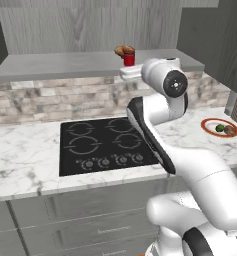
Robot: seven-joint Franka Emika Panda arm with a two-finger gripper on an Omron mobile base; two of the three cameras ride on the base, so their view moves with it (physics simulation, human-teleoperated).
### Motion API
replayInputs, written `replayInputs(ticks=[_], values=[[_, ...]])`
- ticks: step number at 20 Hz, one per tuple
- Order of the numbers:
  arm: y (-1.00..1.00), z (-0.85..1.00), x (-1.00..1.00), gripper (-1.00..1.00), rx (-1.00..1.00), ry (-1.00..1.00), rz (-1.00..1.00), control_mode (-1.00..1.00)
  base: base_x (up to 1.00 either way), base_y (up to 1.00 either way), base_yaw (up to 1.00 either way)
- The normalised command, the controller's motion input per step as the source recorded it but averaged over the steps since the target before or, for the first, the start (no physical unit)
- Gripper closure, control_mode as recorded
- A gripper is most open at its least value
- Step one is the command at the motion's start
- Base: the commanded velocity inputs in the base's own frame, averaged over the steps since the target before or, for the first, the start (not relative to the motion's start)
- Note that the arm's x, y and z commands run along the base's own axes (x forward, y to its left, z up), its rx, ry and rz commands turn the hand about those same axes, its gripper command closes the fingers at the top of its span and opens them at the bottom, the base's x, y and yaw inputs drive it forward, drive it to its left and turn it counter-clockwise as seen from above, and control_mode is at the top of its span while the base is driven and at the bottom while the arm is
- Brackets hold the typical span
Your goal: Pick the avocado and bread from the counter and place them on the plate. Then pick the jam from the cabinet and place it next to the plate. Lastly close the cabinet door.
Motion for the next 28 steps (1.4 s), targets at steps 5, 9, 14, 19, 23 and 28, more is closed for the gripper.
replayInputs(ticks=[5, 9, 14, 19, 23, 28], values=[[-0.09, 0.07, 0.49, -1.0, 0.05, 0.2, 0.0, -1.0, 0.0, 0.0, 0.0], [-0.04, 0.06, 0.38, -1.0, 0.03, 0.15, 0.0, -1.0, 0.0, 0.0, 0.0], [-0.04, 0.03, 0.31, -1.0, 0.02, 0.13, 0.0, -1.0, 0.0, 0.0, 0.0], [-0.02, 0.0, 0.22, -1.0, 0.0, 0.1, 0.0, -1.0, 0.0, 0.0, 0.0], [0.0, 0.0, 0.08, -1.0, 0.0, 0.04, 0.0, -1.0, 0.0, 0.0, 0.0], [-0.01, -0.02, 0.0, -1.0, 0.0, 0.0, 0.0, -1.0, 0.0, 0.0, 0.0]])
